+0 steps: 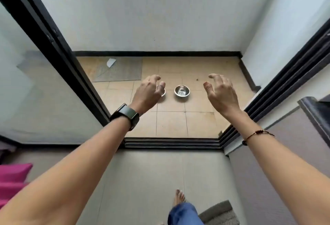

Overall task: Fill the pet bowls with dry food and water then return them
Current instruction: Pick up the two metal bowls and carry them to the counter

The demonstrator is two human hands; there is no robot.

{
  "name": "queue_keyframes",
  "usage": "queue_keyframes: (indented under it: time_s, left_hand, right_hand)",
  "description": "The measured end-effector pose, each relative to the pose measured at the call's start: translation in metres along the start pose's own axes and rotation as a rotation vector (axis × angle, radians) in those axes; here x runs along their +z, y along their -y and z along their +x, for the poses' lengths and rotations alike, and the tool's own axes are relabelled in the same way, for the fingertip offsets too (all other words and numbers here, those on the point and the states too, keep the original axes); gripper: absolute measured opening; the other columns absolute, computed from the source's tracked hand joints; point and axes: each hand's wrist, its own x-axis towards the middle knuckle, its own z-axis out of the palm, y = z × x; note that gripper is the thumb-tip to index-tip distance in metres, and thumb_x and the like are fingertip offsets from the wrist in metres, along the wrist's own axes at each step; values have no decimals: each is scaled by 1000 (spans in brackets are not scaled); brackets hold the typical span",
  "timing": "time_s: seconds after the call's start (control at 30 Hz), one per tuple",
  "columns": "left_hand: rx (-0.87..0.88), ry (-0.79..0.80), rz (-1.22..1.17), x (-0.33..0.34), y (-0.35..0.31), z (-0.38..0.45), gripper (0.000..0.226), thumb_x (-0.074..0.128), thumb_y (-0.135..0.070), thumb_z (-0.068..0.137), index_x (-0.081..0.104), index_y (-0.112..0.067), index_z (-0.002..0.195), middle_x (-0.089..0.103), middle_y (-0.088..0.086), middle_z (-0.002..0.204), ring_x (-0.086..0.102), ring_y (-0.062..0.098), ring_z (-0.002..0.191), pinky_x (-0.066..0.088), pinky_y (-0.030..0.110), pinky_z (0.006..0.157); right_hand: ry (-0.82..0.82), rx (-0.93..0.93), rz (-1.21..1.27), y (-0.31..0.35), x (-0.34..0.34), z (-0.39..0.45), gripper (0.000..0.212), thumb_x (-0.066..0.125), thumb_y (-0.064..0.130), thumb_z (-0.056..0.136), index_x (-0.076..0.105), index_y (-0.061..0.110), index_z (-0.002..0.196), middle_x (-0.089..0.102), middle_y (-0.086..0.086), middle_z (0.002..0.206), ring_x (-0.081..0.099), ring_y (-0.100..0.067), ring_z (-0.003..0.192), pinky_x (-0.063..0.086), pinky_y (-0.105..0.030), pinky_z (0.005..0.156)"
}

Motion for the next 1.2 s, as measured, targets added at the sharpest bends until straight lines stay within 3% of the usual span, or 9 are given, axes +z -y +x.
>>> queue_keyframes:
  time_s: [0.3,0.57,0.8,1.1,1.2]
  left_hand:
    - [-166,-24,-64,38,5,73,32,44,-21,99,57,0,119,61,18,122,54,30,114,41,33,91]
    - [-327,60,-103,84,19,154,32,42,-26,100,58,-6,119,64,15,114,56,30,106,38,30,80]
    - [-415,91,-182,114,35,247,32,42,-24,100,58,-5,119,63,14,119,55,28,111,43,37,94]
    - [-550,133,-234,160,58,354,32,41,-24,98,60,-1,109,64,18,113,56,33,108,43,37,87]
    - [-583,148,-227,177,64,394,32,40,-24,99,60,-3,111,64,15,113,56,30,106,39,31,79]
  right_hand:
    - [77,93,194,-48,57,72,36,43,29,98,54,5,122,58,-18,122,51,-33,114,39,-34,88]
    - [209,153,261,-89,110,144,36,42,33,99,55,5,117,60,-15,118,53,-30,110,34,-29,80]
    - [250,228,240,-120,144,242,33,41,32,98,56,7,113,61,-15,116,54,-31,107,34,-29,77]
    - [312,356,281,-162,186,342,33,39,29,99,57,2,109,62,-16,112,53,-31,105,29,-27,74]
    - [332,418,293,-184,210,379,34,39,29,100,58,2,107,62,-17,112,54,-32,106,31,-29,75]
